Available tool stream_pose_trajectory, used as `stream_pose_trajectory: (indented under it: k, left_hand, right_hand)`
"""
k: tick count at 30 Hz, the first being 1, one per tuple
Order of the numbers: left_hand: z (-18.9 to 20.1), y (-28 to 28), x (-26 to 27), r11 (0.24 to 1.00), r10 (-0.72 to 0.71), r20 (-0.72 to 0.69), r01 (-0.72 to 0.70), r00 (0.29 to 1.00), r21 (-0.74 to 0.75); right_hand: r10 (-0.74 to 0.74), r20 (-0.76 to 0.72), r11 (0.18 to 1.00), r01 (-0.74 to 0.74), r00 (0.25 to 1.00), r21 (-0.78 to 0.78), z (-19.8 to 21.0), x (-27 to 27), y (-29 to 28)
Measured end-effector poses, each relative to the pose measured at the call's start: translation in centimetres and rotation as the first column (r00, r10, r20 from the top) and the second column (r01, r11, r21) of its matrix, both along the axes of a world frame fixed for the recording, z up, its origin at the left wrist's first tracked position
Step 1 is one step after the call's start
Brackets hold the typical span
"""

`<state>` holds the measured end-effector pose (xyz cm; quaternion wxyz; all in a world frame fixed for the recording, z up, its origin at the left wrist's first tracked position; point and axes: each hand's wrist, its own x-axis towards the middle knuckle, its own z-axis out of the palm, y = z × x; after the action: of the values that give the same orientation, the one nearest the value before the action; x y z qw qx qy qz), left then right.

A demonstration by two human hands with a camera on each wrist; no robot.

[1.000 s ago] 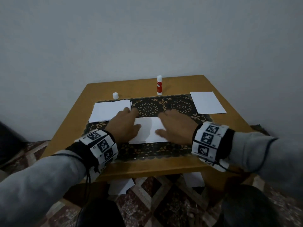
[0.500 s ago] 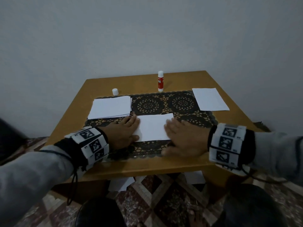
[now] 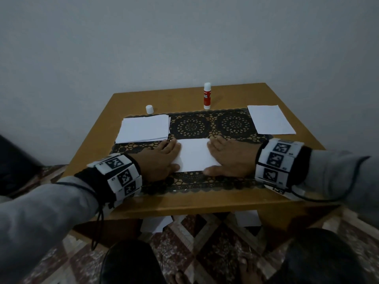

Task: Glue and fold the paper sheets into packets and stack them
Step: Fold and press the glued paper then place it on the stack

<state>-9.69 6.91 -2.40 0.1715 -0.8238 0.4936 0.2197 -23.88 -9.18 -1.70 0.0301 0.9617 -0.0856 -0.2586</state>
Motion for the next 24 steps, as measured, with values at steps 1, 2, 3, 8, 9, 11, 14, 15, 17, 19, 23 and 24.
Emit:
stream_pose_trajectory:
  k: [1,2,3,8,9,11,14,15,17,19,23,24]
  left_hand:
    - [0.0,0.0,0.0,1.0,-0.001,-0.001,0.001,1.0,-0.004]
    - [0.0,0.0,0.0,1.0,-0.003,-0.001,0.003,1.0,-0.005]
    - [0.0,0.0,-0.1,1.0,-0.006,-0.003,0.006,1.0,-0.003]
    - [0.2,0.1,-0.2,1.0,-0.003,0.01,0.003,1.0,-0.01]
    - [0.4,0.1,-0.4,1.0,-0.01,0.015,0.01,1.0,-0.011]
    - [1.0,0.0,-1.6,0.997,-0.077,0.049,0.078,0.996,-0.011]
    - [1.3,-0.3,-4.9,0.964,-0.265,-0.038,0.264,0.964,-0.022]
    - [1.3,-0.3,-5.7,0.952,-0.305,-0.096,0.304,0.948,-0.023]
    - [1.4,-0.3,-5.2,0.954,-0.298,-0.134,0.297,0.945,-0.03]
    - [1.3,-0.3,-3.5,0.981,-0.195,-0.053,0.194,0.979,-0.02]
    - [0.4,0.4,-5.5,0.981,-0.191,-0.009,0.191,0.981,0.033]
    - [0.3,0.6,-6.6,0.97,-0.238,-0.058,0.241,0.969,0.039]
  right_hand:
    - [0.023,0.005,1.0,-0.023,1.0,0.012,-0.1,0.3,0.5]
    - [0.079,-0.004,0.996,-0.079,0.997,0.036,-0.2,0.4,1.3]
    - [0.151,-0.026,0.987,-0.149,0.988,0.057,-0.4,0.3,2.2]
    - [0.069,-0.003,0.997,-0.069,0.998,0.033,-0.2,1.1,-0.2]
    - [0.036,0.002,0.999,-0.036,0.999,0.011,-0.2,1.4,-1.0]
    - [0.022,0.001,1.0,-0.022,1.0,-0.02,-0.4,1.6,-1.7]
    - [0.034,-0.021,0.999,-0.035,0.999,-0.024,-0.3,1.3,-2.2]
    - [0.025,-0.037,0.999,-0.026,0.999,-0.022,-0.1,1.1,-2.5]
    - [-0.001,-0.053,1.0,0.0,0.999,-0.018,0.0,1.0,-3.4]
    - [-0.01,-0.052,1.0,0.009,0.999,-0.013,-0.1,0.9,-3.9]
    - [-0.006,-0.054,1.0,0.005,0.999,-0.021,-0.3,1.1,-3.9]
    - [-0.008,-0.051,1.0,0.007,0.999,-0.023,-0.4,1.1,-3.9]
